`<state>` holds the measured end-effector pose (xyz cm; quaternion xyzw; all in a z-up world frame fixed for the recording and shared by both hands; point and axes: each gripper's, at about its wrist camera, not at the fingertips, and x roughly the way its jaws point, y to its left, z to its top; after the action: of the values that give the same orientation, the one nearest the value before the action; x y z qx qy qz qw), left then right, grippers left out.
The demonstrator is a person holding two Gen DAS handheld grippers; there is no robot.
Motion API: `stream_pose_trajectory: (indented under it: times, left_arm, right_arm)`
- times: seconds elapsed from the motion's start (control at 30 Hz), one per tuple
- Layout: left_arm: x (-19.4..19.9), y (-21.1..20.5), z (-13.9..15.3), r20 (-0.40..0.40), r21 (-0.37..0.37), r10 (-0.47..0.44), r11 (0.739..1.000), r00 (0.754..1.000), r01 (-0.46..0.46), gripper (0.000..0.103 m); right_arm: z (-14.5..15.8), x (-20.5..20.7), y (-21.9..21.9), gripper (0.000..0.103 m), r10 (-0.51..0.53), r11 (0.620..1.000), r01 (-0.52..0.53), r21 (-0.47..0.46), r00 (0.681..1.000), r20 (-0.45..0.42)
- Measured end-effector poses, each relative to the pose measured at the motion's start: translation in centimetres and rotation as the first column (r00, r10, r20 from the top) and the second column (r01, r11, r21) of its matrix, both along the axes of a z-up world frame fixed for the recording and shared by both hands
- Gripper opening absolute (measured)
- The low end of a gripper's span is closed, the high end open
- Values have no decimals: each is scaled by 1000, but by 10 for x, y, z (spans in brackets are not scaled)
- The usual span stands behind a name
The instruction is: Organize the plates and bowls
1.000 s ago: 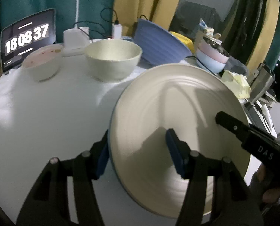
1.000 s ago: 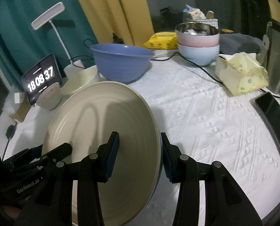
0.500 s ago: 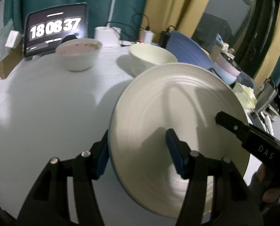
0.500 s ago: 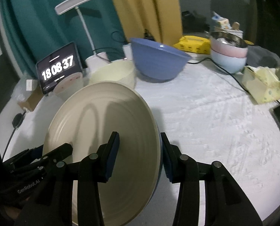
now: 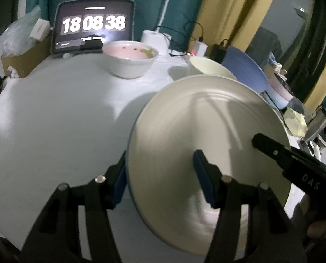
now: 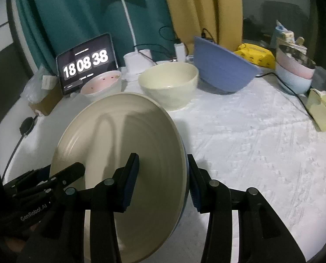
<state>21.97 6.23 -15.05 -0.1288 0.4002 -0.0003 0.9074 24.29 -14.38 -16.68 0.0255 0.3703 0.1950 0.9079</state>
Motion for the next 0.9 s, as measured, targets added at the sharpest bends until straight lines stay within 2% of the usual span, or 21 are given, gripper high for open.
stream_pose_trajectory:
  times: [0.9]
  left_arm:
    - [8, 84, -16, -35, 24, 118, 993, 992, -117, 58]
  right_arm:
    - [-13, 31, 90, 45, 119, 993, -120, -16, 992, -46]
